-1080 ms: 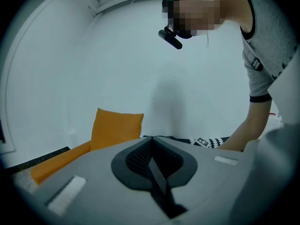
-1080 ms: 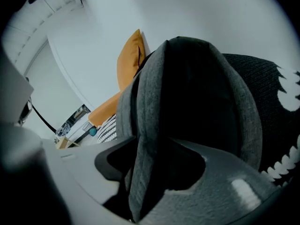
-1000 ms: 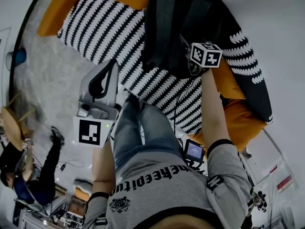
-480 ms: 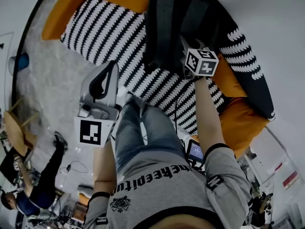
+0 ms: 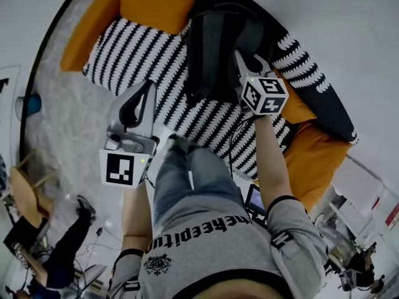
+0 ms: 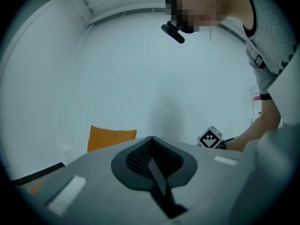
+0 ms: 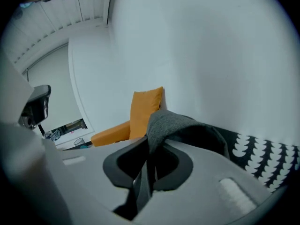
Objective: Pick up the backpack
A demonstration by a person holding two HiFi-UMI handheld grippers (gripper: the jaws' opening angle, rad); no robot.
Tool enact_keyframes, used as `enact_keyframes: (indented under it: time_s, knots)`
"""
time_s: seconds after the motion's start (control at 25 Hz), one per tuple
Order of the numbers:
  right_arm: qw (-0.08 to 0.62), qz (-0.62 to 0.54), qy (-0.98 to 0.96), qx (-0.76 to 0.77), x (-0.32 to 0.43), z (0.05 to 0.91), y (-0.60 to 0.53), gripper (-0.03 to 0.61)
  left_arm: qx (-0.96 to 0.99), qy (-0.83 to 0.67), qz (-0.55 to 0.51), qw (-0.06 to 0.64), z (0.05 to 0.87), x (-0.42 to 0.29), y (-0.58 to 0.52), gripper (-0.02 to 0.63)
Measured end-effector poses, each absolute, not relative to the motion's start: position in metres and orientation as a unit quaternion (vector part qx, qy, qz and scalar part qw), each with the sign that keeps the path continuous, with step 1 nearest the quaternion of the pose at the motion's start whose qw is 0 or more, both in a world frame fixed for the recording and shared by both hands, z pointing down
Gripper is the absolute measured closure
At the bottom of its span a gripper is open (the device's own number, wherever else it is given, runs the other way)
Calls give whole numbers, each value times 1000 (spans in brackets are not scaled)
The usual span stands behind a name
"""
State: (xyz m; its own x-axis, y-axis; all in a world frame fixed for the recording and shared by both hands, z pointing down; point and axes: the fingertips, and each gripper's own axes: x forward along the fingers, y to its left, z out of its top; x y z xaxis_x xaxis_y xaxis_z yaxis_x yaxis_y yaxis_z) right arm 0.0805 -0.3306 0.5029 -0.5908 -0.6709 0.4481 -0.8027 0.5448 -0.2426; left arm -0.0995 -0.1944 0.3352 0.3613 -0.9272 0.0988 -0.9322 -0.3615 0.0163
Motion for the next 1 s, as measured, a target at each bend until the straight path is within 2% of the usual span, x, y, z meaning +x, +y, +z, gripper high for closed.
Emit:
enact_keyframes:
  time_s: [0.52,1.0]
  knots:
    - [78,140,-849,503,113,385,-276,552,851,-524,-4,-17,276,-95,-161,595]
    - [64,102,-856,502,96,328,-196,552,872,-485,-16,-60,234,-91,-131,595]
